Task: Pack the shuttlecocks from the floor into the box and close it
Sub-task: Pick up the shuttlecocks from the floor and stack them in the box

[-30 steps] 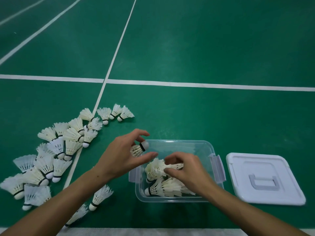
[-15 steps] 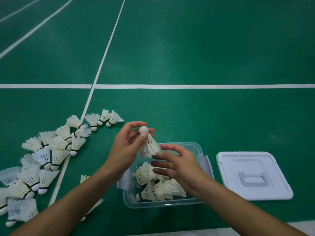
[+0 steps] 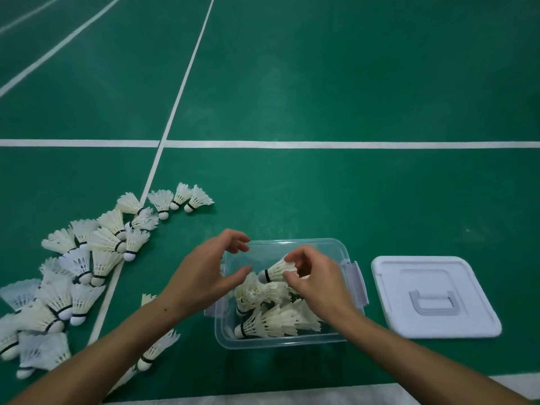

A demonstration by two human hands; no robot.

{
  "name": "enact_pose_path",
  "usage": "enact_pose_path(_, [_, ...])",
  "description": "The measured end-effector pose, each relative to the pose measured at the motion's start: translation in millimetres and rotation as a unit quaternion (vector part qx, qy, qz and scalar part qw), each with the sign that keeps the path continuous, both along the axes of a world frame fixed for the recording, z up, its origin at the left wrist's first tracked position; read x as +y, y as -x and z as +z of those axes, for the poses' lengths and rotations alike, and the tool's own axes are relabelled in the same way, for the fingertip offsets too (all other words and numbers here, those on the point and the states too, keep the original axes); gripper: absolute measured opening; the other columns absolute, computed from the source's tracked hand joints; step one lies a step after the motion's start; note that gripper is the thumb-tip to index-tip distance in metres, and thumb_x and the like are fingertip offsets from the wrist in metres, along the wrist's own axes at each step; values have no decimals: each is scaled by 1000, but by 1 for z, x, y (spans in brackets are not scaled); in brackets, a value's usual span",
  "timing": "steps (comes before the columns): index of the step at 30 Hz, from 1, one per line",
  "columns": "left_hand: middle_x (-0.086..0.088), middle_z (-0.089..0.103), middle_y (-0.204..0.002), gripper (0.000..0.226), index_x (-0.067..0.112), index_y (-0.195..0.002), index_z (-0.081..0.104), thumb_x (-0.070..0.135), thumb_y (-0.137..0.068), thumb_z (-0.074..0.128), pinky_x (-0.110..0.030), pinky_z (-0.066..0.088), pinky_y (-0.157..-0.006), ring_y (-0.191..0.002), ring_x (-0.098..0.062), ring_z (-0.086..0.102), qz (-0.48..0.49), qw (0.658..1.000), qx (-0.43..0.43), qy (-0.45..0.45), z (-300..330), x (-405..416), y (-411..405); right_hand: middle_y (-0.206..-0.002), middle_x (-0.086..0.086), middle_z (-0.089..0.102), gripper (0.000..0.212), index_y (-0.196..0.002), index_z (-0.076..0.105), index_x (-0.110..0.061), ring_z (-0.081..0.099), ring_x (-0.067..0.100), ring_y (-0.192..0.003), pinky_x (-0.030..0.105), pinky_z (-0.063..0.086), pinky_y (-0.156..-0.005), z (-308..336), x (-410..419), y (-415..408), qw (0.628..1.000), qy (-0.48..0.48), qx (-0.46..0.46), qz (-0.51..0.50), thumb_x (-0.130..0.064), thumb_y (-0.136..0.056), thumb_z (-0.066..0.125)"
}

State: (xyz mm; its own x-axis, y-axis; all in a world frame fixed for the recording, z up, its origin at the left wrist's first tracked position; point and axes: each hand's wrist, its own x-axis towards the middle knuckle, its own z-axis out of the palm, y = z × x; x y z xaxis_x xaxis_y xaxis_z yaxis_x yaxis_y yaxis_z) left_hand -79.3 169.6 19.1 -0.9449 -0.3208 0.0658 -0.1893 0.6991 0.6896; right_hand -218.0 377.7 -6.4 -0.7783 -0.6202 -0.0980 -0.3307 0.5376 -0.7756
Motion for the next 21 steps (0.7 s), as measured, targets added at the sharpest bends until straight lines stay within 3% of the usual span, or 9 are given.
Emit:
enact_pose_path(3, [26, 66, -118, 45, 37, -129, 54, 45, -90, 75, -33, 56, -92, -113, 1, 62, -1, 1000, 5, 15, -2, 1, -2, -89, -16, 68, 22, -109, 70, -30, 65, 1, -82, 22, 57, -74, -10, -8, -9, 996, -43, 54, 61, -22, -91, 79])
enact_pose_path(7, [26, 66, -116, 43, 35, -129, 55, 46, -91, 74, -31, 56, -91, -112, 2, 62, -3, 1000, 8, 29, -3, -1, -4, -106, -11, 77, 23, -113, 66, -32, 71, 8, -94, 33, 61, -83, -19, -20, -15, 981, -108, 90, 133, -27, -92, 77])
enact_pose_path(15, [24, 67, -115, 39, 35, -126, 56, 44, -92, 73, -30, 55, -90, -110, 1, 62, 6, 999, 17, 31, -4, -6, -9, -78, -9, 60, 30, -104, 62, -29, 56, 11, -72, 40, 54, -72, -36, -23, -14, 980, -127, -15, 151, -23, -86, 84])
enact_pose_path(18, [24, 67, -115, 38, 33, -125, 58, 41, -92, 74, -31, 55, -89, -110, 0, 63, 19, 999, 28, 22, -2, -9, -13, -83, -1, 66, 42, -115, 57, -34, 60, 11, -72, 40, 56, -73, -31, -18, -13, 982, -94, -56, 156, -22, -85, 84])
enact_pose_path(21, [23, 69, -114, 38, 31, -125, 59, 40, -92, 75, -32, 56, -87, -109, -3, 65, 33, 998, 42, 12, 3, -14, -21, -96, -5, 70, 56, -128, 52, -37, 69, 10, -88, 35, 61, -83, -19, -12, -11, 982, -81, -81, 149, -25, -84, 84])
